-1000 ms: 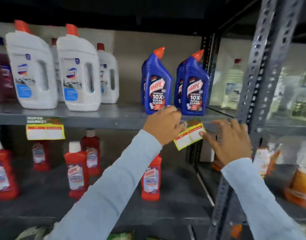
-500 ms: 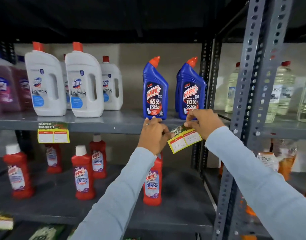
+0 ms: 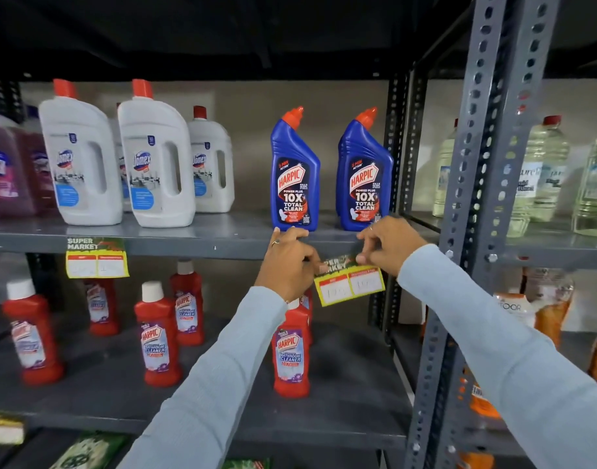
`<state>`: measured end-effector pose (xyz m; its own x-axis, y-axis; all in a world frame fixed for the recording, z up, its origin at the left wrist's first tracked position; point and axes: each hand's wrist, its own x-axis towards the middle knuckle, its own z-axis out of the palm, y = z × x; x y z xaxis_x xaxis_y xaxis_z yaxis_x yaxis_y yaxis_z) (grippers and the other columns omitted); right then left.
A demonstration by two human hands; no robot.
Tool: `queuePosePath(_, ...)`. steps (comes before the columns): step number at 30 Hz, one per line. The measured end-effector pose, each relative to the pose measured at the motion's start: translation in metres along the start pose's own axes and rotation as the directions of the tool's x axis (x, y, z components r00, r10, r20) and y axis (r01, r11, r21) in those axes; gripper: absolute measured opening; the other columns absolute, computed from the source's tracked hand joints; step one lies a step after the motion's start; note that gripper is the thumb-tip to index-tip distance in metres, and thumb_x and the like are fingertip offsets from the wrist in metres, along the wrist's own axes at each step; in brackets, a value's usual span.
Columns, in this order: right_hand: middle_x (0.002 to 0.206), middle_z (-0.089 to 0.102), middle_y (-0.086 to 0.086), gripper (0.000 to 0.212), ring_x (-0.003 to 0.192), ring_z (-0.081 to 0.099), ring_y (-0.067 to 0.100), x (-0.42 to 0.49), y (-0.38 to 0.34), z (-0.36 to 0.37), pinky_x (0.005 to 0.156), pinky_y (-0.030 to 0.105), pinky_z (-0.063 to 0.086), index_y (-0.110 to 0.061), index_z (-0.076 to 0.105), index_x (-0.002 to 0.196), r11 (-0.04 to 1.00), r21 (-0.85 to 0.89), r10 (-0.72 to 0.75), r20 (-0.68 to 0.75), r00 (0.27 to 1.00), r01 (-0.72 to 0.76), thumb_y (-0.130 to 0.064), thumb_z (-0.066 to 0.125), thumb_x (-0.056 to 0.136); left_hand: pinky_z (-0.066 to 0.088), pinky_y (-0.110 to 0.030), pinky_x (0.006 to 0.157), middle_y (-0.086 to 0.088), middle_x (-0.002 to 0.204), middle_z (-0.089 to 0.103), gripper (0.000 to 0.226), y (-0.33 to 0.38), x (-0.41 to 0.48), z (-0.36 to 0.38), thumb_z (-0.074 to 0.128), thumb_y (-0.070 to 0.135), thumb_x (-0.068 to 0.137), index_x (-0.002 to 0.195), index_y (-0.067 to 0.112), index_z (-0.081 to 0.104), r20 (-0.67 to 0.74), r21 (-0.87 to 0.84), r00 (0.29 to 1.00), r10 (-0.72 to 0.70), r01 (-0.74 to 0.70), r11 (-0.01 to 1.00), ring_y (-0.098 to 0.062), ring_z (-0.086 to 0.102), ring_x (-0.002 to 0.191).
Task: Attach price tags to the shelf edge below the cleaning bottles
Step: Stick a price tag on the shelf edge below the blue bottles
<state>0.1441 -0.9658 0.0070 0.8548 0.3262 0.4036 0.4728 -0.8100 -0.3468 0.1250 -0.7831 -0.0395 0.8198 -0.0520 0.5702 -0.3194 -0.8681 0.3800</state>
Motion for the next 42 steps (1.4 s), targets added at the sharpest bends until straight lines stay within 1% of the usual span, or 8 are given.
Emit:
queuePosePath(3, 0.138, 0.048, 0.003, 0.012, 0.126, 0.044, 0.022, -0.014, 0.011, 0.01, 0.103, 0.037, 0.039, -0.012, 0.066, 0.064, 0.996, 0.02, -0.084, 0.034, 0.996, 0.084, -0.014, 0.074, 0.073, 0.034, -0.048, 0.112, -0.005, 0.147, 0.039, 0.019, -0.004, -0.005, 0.002, 0.071, 0.029, 0.08, 0.092, 0.016, 0.075, 0.002, 0.077, 0.999, 0.055, -0.055, 0.996, -0.028, 0.021, 0.142)
queuePosePath(7, 0.147, 0.038, 0.001, 0.017, 0.141, 0.025, 0.025, -0.024, 0.027, 0.042, 0.117, 0.039, 0.01, -0.014, 0.073, 0.082, 0.918, -0.341, -0.244, -0.086, 0.966, 0.201, -0.029, 0.072, 0.074, 0.02, -0.042, 0.117, -0.002, 0.155, 0.03, 0.02, -0.008, -0.01, 0.013, 0.069, 0.034, 0.081, 0.093, 0.019, 0.075, -0.013, 0.23, 0.995, 0.103, -0.097, 0.968, -0.028, 0.01, 0.147)
queuePosePath(10, 0.146, 0.04, 0.002, 0.021, 0.142, 0.024, 0.025, -0.024, 0.029, 0.051, 0.116, 0.039, 0.004, -0.014, 0.074, 0.087, 0.898, -0.391, -0.287, -0.172, 0.942, 0.202, -0.032, 0.07, 0.076, 0.018, -0.039, 0.118, -0.001, 0.155, 0.03, 0.024, -0.01, -0.01, 0.015, 0.066, 0.036, 0.083, 0.098, 0.019, 0.075, -0.022, 0.285, 0.992, 0.124, -0.113, 0.952, -0.026, 0.012, 0.147)
queuePosePath(15, 0.139, 0.046, -0.005, 0.018, 0.133, 0.036, 0.02, -0.012, 0.024, 0.037, 0.118, 0.038, 0.012, -0.017, 0.075, 0.082, 0.957, -0.233, -0.206, -0.133, 0.969, 0.171, -0.033, 0.07, 0.075, 0.043, -0.036, 0.1, 0.004, 0.143, 0.049, 0.025, -0.011, 0.0, -0.004, 0.067, 0.038, 0.082, 0.097, 0.021, 0.075, -0.001, 0.263, 0.994, 0.106, -0.102, 0.959, -0.019, 0.041, 0.132)
queuePosePath(21, 0.117, 0.063, -0.001, 0.024, 0.109, 0.056, 0.021, 0.006, 0.02, 0.011, 0.094, 0.042, 0.048, -0.027, 0.06, 0.055, 0.992, 0.114, -0.054, -0.048, 0.997, 0.059, -0.025, 0.072, 0.074, 0.056, -0.036, 0.077, 0.0, 0.106, 0.073, 0.033, -0.006, 0.028, -0.031, 0.074, 0.047, 0.071, 0.087, 0.018, 0.076, 0.081, 0.131, 0.996, 0.036, -0.047, 0.99, -0.018, 0.062, 0.1)
queuePosePath(31, 0.099, 0.063, 0.007, 0.024, 0.096, 0.059, 0.022, 0.018, 0.012, 0.013, 0.078, 0.037, 0.055, -0.007, 0.066, 0.084, 0.997, 0.035, 0.067, -0.116, 0.991, -0.064, -0.03, 0.069, 0.078, 0.056, -0.034, 0.071, -0.002, 0.096, 0.073, 0.033, 0.0, 0.036, -0.033, 0.077, 0.043, 0.07, 0.088, 0.015, 0.076, 0.055, 0.093, 0.998, -0.042, 0.037, 0.995, -0.02, 0.064, 0.093)
queuePosePath(36, 0.089, 0.062, 0.004, 0.029, 0.086, 0.064, 0.023, 0.015, 0.01, 0.021, 0.068, 0.033, 0.054, -0.008, 0.059, 0.081, 0.992, 0.007, 0.125, -0.232, 0.965, -0.127, -0.035, 0.068, 0.075, 0.057, -0.034, 0.073, -0.002, 0.097, 0.072, 0.035, -0.002, 0.034, -0.027, 0.079, 0.042, 0.069, 0.088, 0.013, 0.073, -0.009, 0.027, 0.996, -0.084, 0.084, 0.996, -0.02, 0.065, 0.095)
queuePosePath(42, 0.095, 0.061, 0.002, 0.044, 0.093, 0.059, 0.02, 0.007, 0.013, 0.027, 0.075, 0.035, 0.055, -0.012, 0.053, 0.087, 0.986, 0.134, 0.132, -0.299, 0.945, -0.095, -0.046, 0.074, 0.068, 0.054, -0.025, 0.073, 0.003, 0.099, 0.07, 0.037, -0.011, 0.029, -0.018, 0.083, 0.04, 0.064, 0.087, 0.019, 0.064, -0.123, -0.193, 0.986, -0.109, 0.084, 0.978, -0.014, 0.064, 0.094)
